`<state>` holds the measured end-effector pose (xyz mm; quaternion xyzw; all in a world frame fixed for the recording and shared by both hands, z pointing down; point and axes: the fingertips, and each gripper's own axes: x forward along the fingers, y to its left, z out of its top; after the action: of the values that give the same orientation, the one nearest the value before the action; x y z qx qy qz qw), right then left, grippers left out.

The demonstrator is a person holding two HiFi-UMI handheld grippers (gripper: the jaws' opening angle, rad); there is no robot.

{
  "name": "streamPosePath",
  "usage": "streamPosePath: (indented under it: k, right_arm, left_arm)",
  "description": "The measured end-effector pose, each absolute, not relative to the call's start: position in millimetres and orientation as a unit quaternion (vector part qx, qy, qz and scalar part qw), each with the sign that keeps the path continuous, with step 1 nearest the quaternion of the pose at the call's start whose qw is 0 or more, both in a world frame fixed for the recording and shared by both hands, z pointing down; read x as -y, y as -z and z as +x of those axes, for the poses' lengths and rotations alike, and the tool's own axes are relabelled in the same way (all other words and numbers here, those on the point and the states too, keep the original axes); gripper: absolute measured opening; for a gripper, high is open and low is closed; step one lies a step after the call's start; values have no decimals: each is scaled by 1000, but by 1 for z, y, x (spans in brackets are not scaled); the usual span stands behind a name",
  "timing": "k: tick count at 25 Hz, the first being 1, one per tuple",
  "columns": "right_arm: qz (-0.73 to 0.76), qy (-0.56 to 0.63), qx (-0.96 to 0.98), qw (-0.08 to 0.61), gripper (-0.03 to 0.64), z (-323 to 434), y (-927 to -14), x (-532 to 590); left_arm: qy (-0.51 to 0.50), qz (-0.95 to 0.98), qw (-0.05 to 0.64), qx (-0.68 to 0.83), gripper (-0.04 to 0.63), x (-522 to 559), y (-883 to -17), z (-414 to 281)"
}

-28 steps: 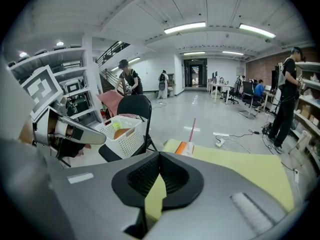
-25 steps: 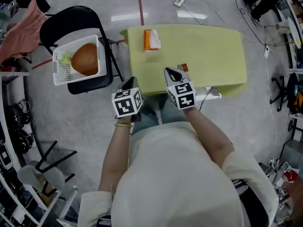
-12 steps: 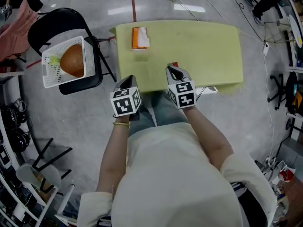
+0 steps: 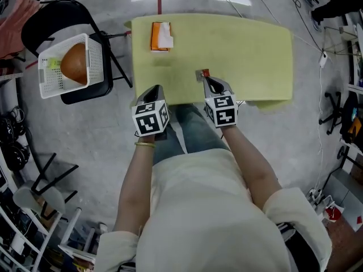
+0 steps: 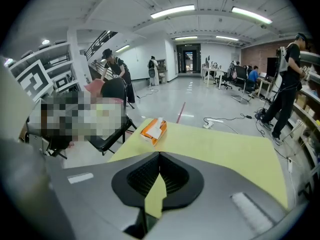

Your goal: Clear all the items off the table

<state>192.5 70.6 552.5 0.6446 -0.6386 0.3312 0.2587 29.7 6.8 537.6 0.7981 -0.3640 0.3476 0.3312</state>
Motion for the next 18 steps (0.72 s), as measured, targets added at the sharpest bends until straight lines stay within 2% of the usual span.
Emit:
streamPosePath:
  k: [10, 18]
  right_arm:
    - [616, -365, 633, 295, 13, 214, -626, -70]
    - [568, -410, 630, 335, 105, 216, -697, -76]
  left_arm:
    - [-378, 779, 346, 361, 9, -9, -596, 47]
    - [-405, 772, 349, 343, 9, -3, -643, 64]
